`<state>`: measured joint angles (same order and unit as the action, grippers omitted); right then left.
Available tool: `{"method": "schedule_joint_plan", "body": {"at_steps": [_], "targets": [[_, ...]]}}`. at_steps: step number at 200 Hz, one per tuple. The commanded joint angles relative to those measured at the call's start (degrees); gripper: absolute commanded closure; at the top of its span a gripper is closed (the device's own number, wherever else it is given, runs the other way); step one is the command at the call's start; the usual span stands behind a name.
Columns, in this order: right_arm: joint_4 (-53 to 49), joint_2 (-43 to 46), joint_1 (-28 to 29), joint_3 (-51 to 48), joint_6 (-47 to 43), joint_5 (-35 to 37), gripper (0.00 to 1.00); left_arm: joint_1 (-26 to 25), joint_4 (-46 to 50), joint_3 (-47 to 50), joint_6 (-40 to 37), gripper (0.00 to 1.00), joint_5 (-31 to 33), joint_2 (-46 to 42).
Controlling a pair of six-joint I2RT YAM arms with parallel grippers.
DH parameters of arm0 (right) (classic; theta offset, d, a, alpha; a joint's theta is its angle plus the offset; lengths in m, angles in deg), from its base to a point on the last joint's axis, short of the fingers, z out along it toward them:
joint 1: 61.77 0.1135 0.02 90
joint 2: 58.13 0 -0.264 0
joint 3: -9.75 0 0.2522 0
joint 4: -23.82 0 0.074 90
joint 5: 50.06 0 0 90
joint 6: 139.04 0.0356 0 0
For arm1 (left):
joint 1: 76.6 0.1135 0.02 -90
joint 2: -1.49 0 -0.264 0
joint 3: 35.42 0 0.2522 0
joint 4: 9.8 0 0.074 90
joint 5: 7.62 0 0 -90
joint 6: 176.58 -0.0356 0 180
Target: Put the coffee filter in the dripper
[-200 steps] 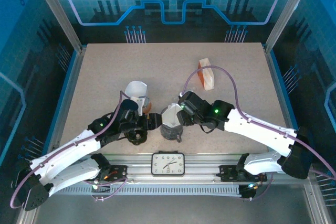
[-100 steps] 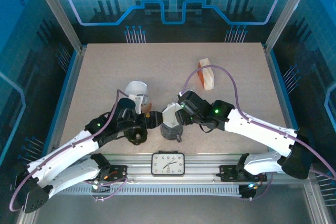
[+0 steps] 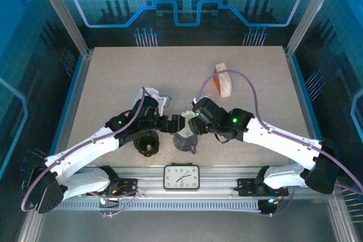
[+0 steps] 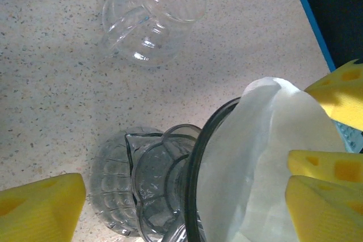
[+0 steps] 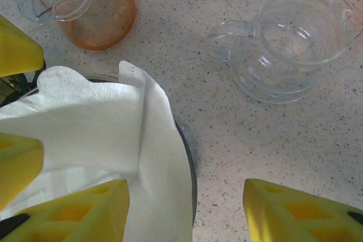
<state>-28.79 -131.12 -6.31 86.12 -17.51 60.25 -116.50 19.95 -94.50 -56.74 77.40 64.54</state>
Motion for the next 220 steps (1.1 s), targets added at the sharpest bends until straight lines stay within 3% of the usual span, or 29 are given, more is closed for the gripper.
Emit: {"method": "schedule_joint_plan", "body": {"at_steps": [1, 60, 220], "targets": [[1.1, 1.4, 0.8, -1.2, 0.5, -0.5, 0.44, 0.3, -0.2, -1.6, -1.1, 0.13, 3.1, -0.1], [1.3, 1.8, 0.8, -1.6, 0.7, -0.5, 0.43, 0.3, 1.8, -1.1, 0.8, 0.18, 7.6, 0.3], [-5.8, -8.3, -4.2, 8.5, -4.7, -8.1, 0.36, 0.3, 0.5, 1.8, 3.4, 0.19, 6.3, -1.4]]}}
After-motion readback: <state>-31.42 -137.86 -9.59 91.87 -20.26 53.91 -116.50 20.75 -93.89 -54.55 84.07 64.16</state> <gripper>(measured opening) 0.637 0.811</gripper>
